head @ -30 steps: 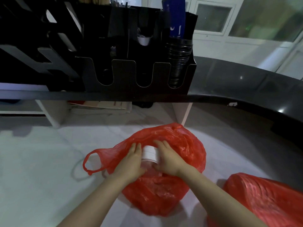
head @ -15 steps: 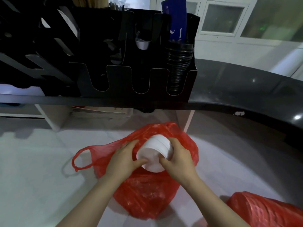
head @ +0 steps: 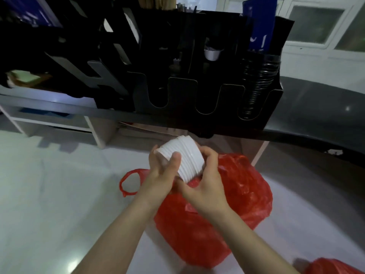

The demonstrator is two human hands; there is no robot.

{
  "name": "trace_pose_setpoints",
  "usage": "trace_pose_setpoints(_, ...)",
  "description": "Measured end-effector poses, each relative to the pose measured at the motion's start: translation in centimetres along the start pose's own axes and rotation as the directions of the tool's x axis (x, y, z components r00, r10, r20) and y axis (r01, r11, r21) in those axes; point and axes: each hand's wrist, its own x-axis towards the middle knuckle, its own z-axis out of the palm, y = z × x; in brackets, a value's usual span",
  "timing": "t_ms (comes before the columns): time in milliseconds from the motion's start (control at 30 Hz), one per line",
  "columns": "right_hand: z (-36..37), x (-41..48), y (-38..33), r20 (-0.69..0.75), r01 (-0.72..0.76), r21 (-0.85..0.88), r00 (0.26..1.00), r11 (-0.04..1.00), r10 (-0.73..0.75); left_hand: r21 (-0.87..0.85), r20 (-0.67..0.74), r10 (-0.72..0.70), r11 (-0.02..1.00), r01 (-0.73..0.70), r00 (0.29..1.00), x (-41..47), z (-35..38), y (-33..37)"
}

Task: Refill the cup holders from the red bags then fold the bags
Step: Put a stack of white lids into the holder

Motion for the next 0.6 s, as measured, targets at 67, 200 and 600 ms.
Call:
trace_pose_setpoints(67, 0.9, 0.4, -0.9, 0.121, 0.012, 0.065, 0.992, 0.998, -0.02, -0.173, 0.052, -0.004, 0.985, 0.012, 0.999, 0.1, -2.2, 0.3)
trace_pose_setpoints(200, 4.7, 1.3, -3.2, 0.099, 0.039, 0.051, 0.994, 0.998, -0.043, -0.305, 0.146, 0.11, 0.95, -0.061, 0.983, 0.5, -7.0, 0.2)
trace_pose_setpoints(600, 29.3, 7.3, -11.3, 0.272, 0.037, 0.032, 0.961, 0.999, -0.045, -0.395, 0.273, 0.196, 0.916, -0.076, 0.942, 4.5, -34.3, 4.6)
